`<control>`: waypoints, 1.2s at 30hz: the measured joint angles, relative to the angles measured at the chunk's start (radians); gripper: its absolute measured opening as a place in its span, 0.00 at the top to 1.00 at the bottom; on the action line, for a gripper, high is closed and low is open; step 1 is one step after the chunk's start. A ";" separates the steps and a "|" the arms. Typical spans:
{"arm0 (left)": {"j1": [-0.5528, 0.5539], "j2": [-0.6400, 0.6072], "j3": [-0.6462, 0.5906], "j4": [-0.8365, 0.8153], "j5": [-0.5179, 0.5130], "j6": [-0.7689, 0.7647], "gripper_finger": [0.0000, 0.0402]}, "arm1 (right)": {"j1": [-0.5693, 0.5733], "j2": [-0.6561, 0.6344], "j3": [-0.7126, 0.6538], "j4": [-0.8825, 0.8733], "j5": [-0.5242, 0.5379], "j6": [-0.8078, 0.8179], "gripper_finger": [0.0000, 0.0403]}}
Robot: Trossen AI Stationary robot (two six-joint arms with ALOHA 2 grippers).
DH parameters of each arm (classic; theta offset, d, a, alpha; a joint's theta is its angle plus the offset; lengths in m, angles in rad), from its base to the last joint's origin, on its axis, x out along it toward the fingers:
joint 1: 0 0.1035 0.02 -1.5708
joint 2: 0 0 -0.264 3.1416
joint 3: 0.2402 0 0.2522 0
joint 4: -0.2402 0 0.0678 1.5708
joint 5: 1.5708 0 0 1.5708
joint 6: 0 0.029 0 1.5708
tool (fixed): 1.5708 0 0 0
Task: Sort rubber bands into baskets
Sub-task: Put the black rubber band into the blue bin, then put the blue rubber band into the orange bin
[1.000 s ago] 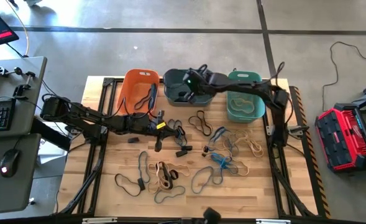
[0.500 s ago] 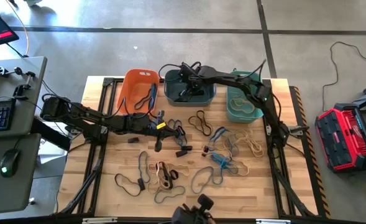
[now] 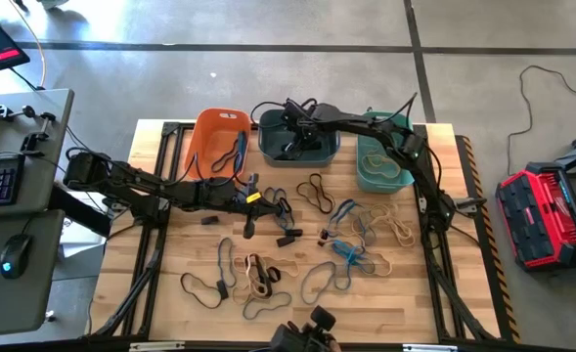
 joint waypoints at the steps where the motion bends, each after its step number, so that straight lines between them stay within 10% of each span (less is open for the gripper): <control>1: 0.000 0.000 0.000 0.000 0.000 0.000 1.00 | 0.002 0.000 0.001 0.000 0.003 0.000 0.83; 8: 0.000 0.000 0.000 0.000 0.008 0.000 1.00 | 0.011 0.000 0.066 -0.086 0.077 -0.009 0.75; 22: 0.007 0.000 0.000 -0.011 0.009 -0.001 1.00 | 0.067 -0.022 0.062 0.062 0.070 -0.078 0.99; 36: 0.008 0.000 0.001 -0.026 0.009 -0.001 1.00 | 0.148 -0.368 -0.497 0.518 0.092 0.037 1.00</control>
